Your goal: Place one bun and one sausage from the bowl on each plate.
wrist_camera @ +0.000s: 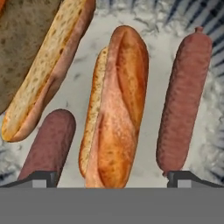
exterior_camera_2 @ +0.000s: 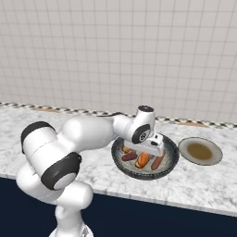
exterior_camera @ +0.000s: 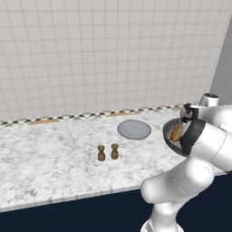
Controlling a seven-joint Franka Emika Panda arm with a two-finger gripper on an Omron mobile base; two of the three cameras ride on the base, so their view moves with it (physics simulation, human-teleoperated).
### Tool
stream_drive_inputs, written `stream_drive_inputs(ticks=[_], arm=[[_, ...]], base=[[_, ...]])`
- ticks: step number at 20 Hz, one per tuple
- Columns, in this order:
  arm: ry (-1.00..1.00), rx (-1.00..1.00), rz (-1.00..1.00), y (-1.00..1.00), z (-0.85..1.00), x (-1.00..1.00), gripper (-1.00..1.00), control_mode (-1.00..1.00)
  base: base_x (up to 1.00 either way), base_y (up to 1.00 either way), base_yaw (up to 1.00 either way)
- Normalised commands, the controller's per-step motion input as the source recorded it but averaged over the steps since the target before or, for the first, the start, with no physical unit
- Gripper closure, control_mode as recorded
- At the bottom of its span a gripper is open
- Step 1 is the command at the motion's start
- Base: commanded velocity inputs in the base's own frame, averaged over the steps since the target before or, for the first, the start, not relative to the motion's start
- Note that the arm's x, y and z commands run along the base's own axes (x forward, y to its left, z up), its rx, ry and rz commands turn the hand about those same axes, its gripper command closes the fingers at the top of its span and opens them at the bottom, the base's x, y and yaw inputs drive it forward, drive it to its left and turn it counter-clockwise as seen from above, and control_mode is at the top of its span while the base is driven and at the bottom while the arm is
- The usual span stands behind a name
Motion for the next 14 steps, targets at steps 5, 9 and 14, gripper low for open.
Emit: stream_drive_inputs(ticks=[5,9,14], arm=[[0.01,0.00,0.00,-0.02,-0.18,0.00,-1.00,-1.00],[0.02,0.00,0.00,-0.01,-0.11,0.00,-1.00,-1.00],[0.00,0.00,0.00,0.00,-0.16,0.03,-1.00,-1.00]], base=[[0.00,0.00,0.00],[0.00,0.00,0.00],[0.00,0.00,0.00]])
